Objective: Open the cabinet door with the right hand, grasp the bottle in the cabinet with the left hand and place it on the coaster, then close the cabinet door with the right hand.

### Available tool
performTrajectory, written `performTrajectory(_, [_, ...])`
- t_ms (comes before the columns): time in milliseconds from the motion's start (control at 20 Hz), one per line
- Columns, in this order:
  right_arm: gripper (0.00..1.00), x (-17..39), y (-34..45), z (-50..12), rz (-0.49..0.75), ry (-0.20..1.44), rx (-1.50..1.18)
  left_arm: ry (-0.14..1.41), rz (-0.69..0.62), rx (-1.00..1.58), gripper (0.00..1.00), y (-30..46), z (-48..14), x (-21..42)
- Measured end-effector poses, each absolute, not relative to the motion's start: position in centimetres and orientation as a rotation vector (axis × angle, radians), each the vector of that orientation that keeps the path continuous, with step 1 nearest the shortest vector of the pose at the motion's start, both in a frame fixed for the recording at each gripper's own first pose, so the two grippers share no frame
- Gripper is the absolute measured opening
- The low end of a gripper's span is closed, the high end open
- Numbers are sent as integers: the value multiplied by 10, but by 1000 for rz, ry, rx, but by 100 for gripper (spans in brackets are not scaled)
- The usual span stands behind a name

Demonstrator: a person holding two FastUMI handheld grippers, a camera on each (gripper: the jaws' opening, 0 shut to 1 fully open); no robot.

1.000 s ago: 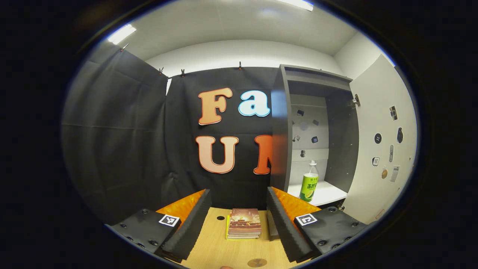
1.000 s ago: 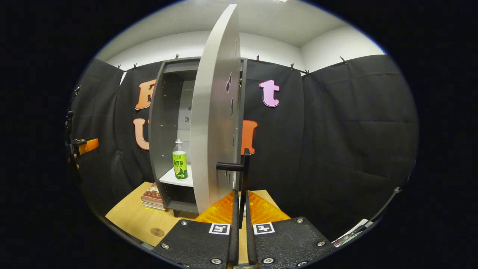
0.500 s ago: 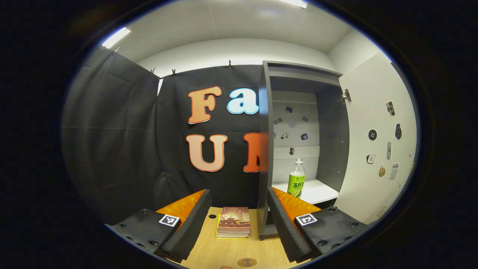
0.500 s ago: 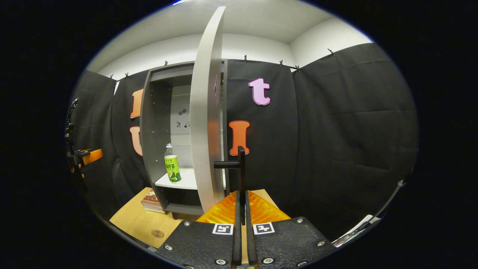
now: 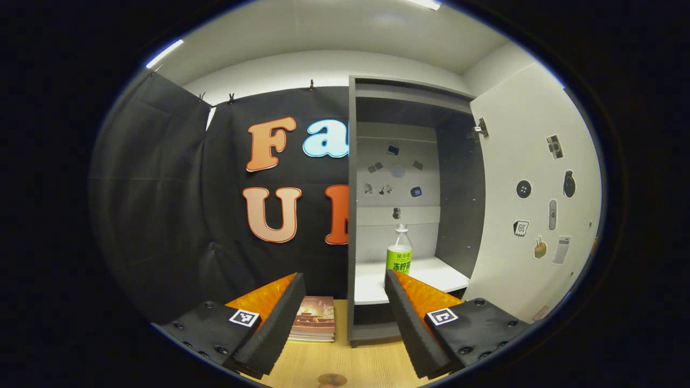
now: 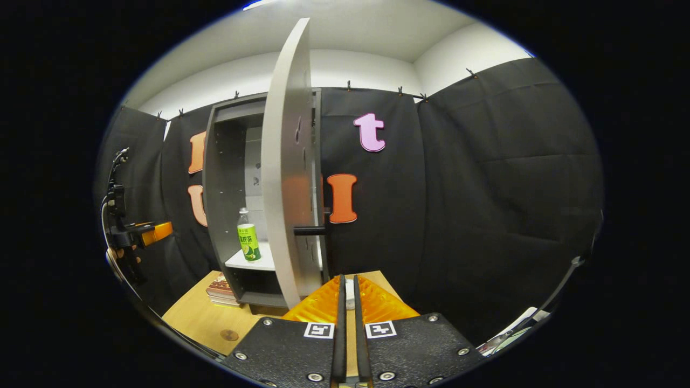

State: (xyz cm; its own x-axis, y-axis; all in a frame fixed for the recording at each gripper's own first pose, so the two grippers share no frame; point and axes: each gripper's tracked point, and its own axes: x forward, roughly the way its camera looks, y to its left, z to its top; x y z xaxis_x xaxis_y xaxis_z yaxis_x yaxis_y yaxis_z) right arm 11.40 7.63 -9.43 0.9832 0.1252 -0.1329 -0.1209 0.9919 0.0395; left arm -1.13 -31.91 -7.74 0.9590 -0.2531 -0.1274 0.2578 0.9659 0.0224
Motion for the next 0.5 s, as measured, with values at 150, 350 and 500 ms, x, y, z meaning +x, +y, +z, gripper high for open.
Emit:
performTrajectory(150, [8, 114, 65, -96, 80, 137, 29, 100, -296, 25, 94, -350, -82, 3])
performTrajectory(350, [22, 119, 52, -97, 22, 135, 24, 98, -335, 3, 94, -386, -94, 27])
performTrajectory(500, [36, 122, 43, -99, -19, 140, 24, 96, -352, -2, 97, -410, -99, 48])
